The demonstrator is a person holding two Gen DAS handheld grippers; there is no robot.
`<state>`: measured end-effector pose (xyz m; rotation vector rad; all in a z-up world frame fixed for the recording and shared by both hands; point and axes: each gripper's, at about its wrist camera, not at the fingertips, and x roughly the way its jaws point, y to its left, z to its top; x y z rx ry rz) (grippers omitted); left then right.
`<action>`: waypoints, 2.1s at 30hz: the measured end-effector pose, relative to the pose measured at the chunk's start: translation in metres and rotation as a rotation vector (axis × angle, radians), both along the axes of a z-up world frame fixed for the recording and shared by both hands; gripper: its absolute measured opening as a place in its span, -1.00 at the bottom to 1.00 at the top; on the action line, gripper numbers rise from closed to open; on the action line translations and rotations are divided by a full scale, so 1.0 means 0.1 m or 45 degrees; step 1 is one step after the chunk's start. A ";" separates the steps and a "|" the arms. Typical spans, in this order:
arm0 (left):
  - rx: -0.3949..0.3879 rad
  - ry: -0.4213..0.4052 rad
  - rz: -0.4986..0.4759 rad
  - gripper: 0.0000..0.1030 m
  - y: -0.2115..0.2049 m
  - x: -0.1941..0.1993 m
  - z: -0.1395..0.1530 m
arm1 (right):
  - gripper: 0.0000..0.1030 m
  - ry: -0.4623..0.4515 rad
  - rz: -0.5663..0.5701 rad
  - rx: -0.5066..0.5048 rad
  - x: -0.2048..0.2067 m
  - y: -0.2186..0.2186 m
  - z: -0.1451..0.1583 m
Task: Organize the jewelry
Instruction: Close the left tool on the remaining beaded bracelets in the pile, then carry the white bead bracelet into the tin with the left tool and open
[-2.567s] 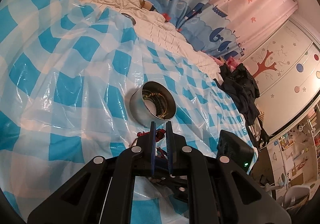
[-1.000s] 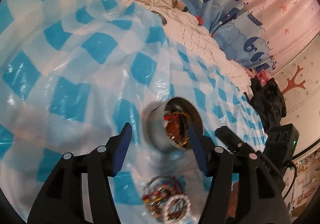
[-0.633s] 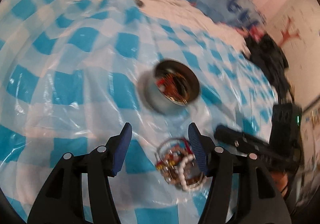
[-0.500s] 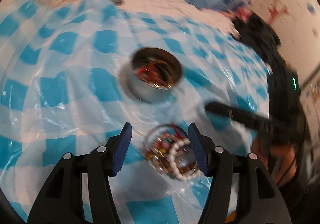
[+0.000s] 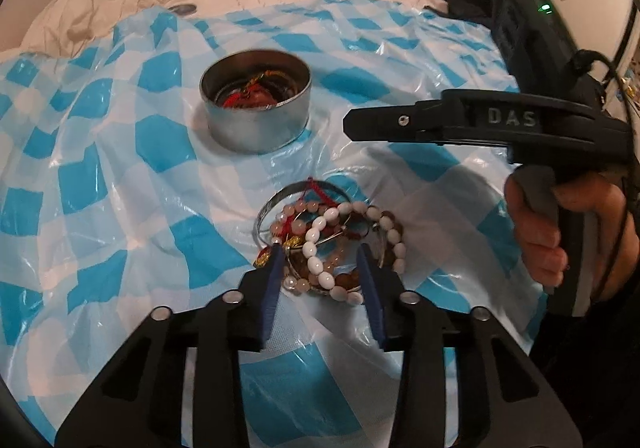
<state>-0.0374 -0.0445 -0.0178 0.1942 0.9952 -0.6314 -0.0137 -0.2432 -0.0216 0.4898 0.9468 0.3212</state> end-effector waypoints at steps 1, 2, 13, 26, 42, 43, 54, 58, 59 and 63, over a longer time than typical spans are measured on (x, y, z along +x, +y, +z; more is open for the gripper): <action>0.002 0.009 0.010 -0.50 -0.01 0.01 -0.02 | 0.22 0.003 0.003 -0.002 0.00 0.01 -0.01; 0.005 0.017 0.015 -0.54 -0.03 0.02 -0.05 | 0.23 0.008 0.006 -0.004 0.01 0.03 -0.02; -0.220 0.089 0.056 -0.88 0.25 0.13 0.13 | 0.27 0.023 0.009 0.033 0.03 0.02 -0.06; -0.508 0.053 0.290 -0.88 0.93 0.33 0.44 | 0.52 -0.014 0.202 -0.136 0.00 0.43 -0.05; -0.483 0.039 0.301 -0.88 0.92 0.33 0.45 | 0.47 -0.100 0.364 -0.439 -0.05 0.94 -0.20; -0.483 0.040 0.300 -0.88 0.93 0.34 0.44 | 0.37 -0.103 0.369 -0.447 -0.06 0.95 -0.20; -0.485 0.040 0.307 -0.88 0.95 0.37 0.44 | 0.21 -0.127 0.359 -0.093 -0.07 0.68 0.01; -0.487 0.042 0.306 -0.88 0.95 0.38 0.44 | 0.21 -0.048 0.284 0.142 0.03 0.43 -0.04; -0.488 0.042 0.304 -0.88 0.95 0.38 0.44 | 0.21 -0.013 0.252 0.221 0.05 0.34 -0.08; -0.504 0.041 0.298 -0.88 0.91 0.41 0.46 | 0.21 0.020 0.171 0.391 0.10 0.14 -0.11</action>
